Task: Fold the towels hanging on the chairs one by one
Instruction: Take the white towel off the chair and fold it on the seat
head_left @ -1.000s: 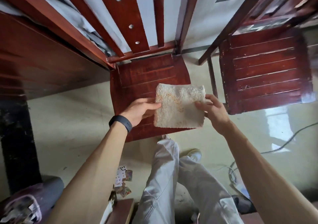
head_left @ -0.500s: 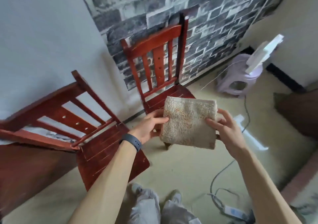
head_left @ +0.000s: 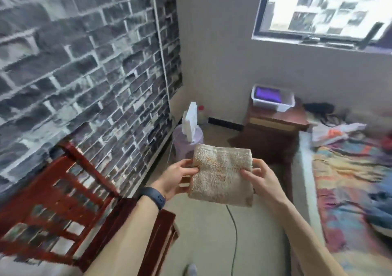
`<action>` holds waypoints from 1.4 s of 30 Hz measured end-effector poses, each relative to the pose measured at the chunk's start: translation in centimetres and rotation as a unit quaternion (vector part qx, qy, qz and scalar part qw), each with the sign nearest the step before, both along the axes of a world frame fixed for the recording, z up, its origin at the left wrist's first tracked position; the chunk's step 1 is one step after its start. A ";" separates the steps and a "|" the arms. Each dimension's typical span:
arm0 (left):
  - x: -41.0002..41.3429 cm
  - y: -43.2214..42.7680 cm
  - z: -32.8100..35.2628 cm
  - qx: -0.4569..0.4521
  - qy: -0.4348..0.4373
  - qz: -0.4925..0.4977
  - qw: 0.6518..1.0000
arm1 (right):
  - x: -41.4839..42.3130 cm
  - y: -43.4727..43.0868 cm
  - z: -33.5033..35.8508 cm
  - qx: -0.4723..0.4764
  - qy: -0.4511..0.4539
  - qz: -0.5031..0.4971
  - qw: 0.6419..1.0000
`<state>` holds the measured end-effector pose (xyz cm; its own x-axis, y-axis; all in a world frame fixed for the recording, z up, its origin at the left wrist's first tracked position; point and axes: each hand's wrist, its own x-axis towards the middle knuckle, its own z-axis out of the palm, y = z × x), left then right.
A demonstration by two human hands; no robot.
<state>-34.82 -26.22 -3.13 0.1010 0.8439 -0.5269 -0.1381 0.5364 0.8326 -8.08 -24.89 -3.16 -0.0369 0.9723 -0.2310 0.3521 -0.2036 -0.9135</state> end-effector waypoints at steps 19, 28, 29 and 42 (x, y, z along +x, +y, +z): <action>9.6 39.0 -2.0 -0.038 -0.001 -0.160 0.986 | 9.5 30.3 -2.0 -0.004 -0.005 -0.141 0.990; 15.7 54.9 -4.8 -0.052 0.010 -0.176 0.983 | 15.6 46.3 -5.4 -0.047 0.061 -0.162 0.984; 16.6 57.2 -5.2 -0.052 0.012 -0.173 0.983 | 16.4 48.6 -5.8 -0.052 0.066 -0.161 0.983; 27.3 80.9 -9.4 -0.102 0.056 -0.140 0.983 | 26.3 73.3 -11.4 -0.154 0.070 -0.167 0.971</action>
